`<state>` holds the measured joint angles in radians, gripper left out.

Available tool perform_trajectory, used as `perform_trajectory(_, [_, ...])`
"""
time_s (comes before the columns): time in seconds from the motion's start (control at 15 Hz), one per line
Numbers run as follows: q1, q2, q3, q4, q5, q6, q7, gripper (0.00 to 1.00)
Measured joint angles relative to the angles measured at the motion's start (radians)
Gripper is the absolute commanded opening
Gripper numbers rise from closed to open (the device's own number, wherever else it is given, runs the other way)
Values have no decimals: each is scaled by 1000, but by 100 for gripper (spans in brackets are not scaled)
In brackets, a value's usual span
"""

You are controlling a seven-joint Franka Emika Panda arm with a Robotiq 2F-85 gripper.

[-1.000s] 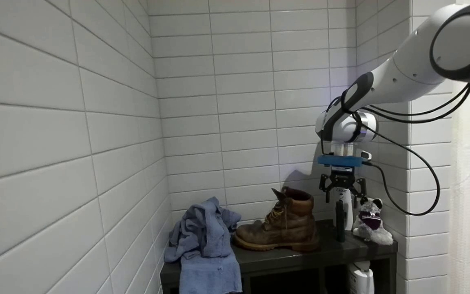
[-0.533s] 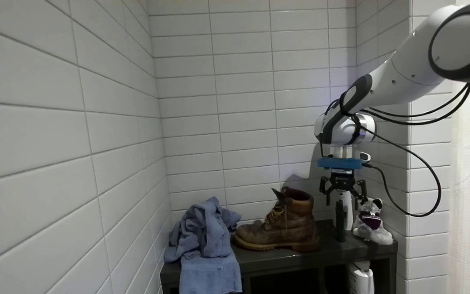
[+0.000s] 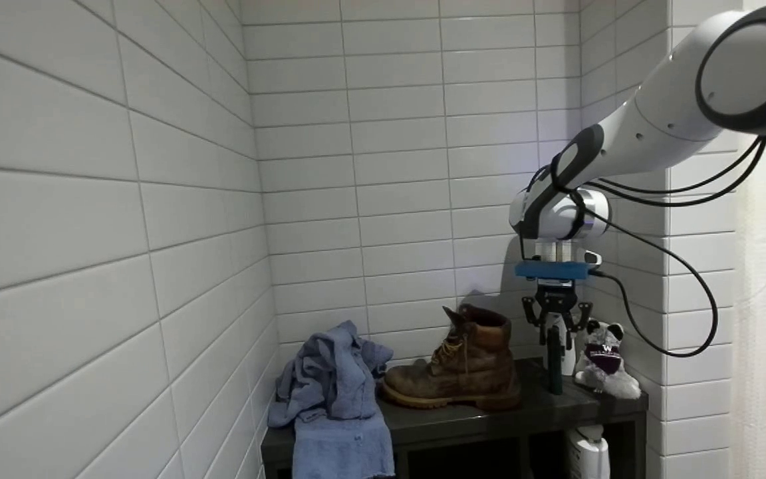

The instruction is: Put the dark green bottle in the brown shoe.

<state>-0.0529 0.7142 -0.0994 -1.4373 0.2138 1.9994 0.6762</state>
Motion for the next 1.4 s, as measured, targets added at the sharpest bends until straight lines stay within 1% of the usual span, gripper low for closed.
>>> perform_trajectory(0.13, [0, 0, -2, -1, 0, 1, 0, 8])
perform_trajectory(0.67, [-1, 0, -16, -2, 0, 13, 3, 8])
perform_trajectory(1.13, [7, -14, -29, -12, -2, 90, 24, 8])
perform_trajectory(1.4, [29, -45, -47, -56, -38, 124, 62, 8])
